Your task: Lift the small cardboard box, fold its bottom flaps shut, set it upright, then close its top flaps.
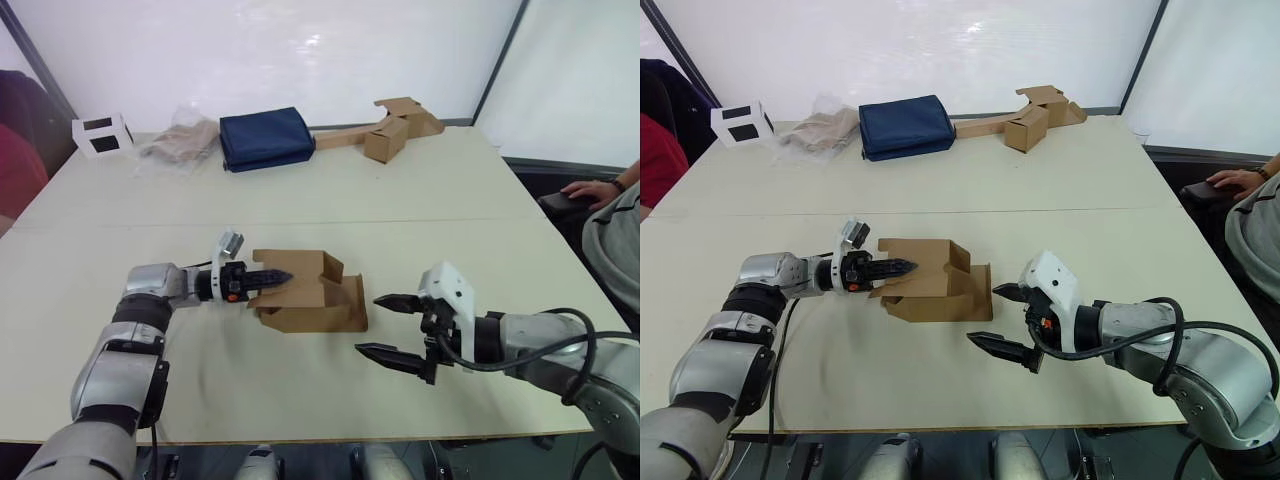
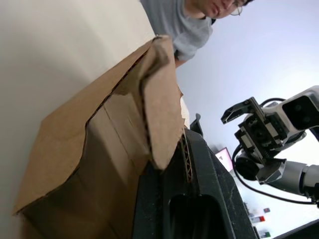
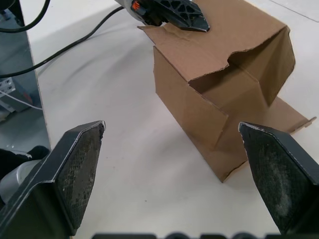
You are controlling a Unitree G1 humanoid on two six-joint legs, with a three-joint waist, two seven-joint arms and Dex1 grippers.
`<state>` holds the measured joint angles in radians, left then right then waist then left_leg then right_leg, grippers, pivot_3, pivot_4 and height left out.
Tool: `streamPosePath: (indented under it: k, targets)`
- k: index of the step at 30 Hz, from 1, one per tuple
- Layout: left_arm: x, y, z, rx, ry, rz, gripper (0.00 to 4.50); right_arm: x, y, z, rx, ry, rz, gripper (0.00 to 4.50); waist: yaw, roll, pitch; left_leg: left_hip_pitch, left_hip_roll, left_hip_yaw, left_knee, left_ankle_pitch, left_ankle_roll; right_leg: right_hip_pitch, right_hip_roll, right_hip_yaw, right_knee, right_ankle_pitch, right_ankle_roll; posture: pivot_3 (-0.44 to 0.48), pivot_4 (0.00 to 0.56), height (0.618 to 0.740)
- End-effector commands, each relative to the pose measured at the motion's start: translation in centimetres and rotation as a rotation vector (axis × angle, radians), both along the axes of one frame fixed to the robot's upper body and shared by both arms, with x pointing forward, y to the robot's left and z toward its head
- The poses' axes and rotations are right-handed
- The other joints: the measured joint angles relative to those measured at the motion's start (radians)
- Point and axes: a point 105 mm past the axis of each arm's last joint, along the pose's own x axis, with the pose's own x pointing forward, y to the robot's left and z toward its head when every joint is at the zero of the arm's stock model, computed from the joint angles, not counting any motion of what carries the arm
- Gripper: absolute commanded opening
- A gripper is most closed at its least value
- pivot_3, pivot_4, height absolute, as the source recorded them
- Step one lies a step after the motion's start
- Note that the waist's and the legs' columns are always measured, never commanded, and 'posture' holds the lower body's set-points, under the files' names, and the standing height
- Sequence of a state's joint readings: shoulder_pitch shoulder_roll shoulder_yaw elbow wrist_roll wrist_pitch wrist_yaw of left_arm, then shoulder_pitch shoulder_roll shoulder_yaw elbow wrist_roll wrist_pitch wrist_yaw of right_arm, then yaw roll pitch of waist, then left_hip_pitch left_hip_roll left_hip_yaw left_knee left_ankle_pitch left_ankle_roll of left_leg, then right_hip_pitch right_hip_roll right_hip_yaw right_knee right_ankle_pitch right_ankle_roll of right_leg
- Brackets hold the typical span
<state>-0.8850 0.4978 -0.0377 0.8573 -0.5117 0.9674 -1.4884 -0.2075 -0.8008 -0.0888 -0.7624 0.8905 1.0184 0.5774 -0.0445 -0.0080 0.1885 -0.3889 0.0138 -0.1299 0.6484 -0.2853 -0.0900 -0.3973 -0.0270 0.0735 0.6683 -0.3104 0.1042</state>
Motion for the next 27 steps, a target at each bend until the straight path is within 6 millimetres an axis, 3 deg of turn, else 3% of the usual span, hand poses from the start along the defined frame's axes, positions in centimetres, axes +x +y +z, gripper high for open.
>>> streamPosePath:
  k: [1,3,6,10,15,18,22,27]
  targets:
    - [0.9,0.9,5.5,-0.053,-0.22,0.022,0.01,2.3,-0.8,3.7,0.225,-0.148,-0.126,4.5,-0.001,-0.003,0.0,0.0,0.0,-0.001,0.0,0.0,0.0,0.0,0.001,0.0,0.0,0.0,0.0,0.0,0.15,0.74]
    - [1.0,1.1,8.2,-0.06,-0.36,0.021,0.01,4.4,-2.2,5.4,0.315,-0.238,-0.252,4.5,0.0,-0.003,0.0,-0.001,0.0,-0.001,0.0,0.0,0.0,-0.001,0.0,0.0,0.001,0.0,0.0,0.0,0.15,0.74]
    - [0.9,1.0,11.9,-0.037,-0.56,0.03,0.0,6.6,-3.7,8.2,0.469,-0.333,-0.394,3.76,0.0,-0.002,0.0,-0.001,0.0,-0.001,0.001,0.0,-0.001,-0.001,0.0,0.0,0.001,0.0,0.0,0.0,0.15,0.74]
    - [0.1,0.6,17.0,-0.044,-0.79,0.047,0.0,8.3,-3.7,12.0,0.714,-0.401,-0.444,2.36,0.0,-0.001,0.0,-0.001,0.0,-0.001,-0.001,0.001,-0.002,-0.003,0.0,0.0,0.001,0.0,0.0,0.0,0.15,0.74]
    - [-0.5,-0.1,18.9,-0.004,-0.943,0.042,0.0,9.7,-2.7,15.5,0.933,-0.409,-0.415,0.16,-0.007,0.0,0.0,-0.002,0.0,0.0,-0.001,0.005,-0.008,-0.004,0.0,0.0,0.004,0.0,0.0,0.0,0.15,0.74]
    - [-0.7,-0.4,19.6,-0.016,-0.975,0.043,0.0,10.4,-1.9,16.6,0.982,-0.383,-0.372,0.06,-0.014,0.0,0.0,-0.002,0.0,0.0,-0.001,0.005,-0.009,-0.005,0.0,0.0,0.005,0.0,0.0,0.0,0.15,0.74]
    - [-0.8,-0.7,19.6,-0.014,-0.988,0.032,0.0,10.9,-0.5,16.6,0.918,-0.381,-0.316,0.06,-0.021,0.0,0.0,-0.002,0.0,0.0,-0.001,0.005,-0.008,-0.005,0.0,0.0,0.004,0.0,0.0,0.0,0.15,0.74]
    - [-1.1,-0.9,19.5,-0.019,-0.991,0.034,0.0,10.4,3.2,15.6,0.793,-0.396,-0.2,0.06,-0.032,0.0,0.0,-0.002,0.0,0.0,-0.002,0.005,-0.008,-0.006,0.001,0.001,0.005,0.0,0.0,0.0,0.15,0.74]
